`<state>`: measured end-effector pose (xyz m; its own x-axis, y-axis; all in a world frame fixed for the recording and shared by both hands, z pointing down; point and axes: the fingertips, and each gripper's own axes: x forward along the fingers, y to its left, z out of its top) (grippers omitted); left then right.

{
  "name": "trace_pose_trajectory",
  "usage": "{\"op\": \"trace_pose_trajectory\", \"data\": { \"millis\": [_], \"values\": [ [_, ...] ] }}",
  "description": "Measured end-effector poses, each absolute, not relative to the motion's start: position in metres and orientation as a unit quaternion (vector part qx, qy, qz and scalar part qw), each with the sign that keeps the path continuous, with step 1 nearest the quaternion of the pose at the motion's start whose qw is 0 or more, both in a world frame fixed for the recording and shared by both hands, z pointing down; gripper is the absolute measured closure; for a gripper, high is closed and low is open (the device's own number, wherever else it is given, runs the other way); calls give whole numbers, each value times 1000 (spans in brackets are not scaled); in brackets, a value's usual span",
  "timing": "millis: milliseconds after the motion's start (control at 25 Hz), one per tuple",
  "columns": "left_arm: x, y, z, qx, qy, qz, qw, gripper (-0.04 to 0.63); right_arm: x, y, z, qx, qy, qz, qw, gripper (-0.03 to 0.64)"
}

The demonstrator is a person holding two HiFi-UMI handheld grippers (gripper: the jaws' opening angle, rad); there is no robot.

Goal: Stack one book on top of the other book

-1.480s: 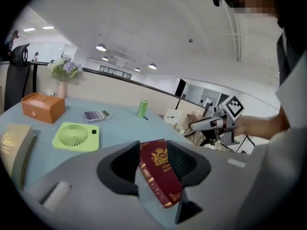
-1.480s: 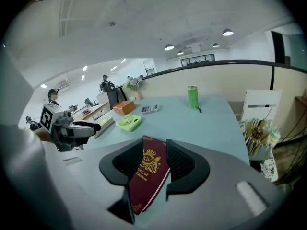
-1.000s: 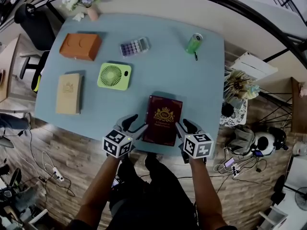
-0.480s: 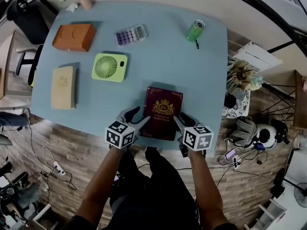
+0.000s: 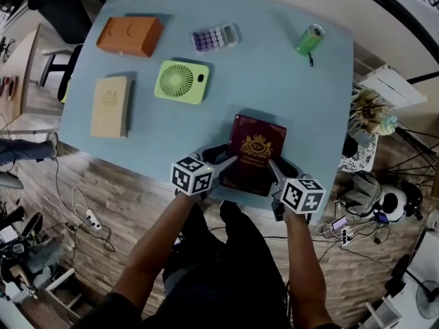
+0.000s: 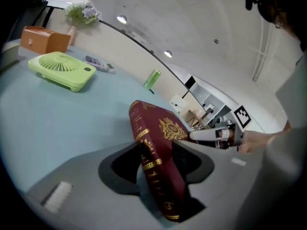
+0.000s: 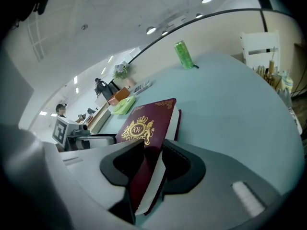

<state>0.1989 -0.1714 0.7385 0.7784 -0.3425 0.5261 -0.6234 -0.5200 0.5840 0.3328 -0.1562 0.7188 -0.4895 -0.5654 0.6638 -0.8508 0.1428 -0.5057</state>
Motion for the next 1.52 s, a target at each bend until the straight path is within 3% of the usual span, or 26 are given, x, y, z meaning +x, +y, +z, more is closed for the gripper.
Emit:
{"op": "trace_pose_trajectory", "data": {
  "millis": [920, 1520],
  "values": [
    [84, -202, 646, 843, -407, 160, 314, 360, 220, -217, 624, 422, -823, 357, 132, 529],
    [-76, -194, 576, 819, -497, 112, 265, 360, 56, -229, 551, 349, -881, 291, 130, 532]
  ]
}}
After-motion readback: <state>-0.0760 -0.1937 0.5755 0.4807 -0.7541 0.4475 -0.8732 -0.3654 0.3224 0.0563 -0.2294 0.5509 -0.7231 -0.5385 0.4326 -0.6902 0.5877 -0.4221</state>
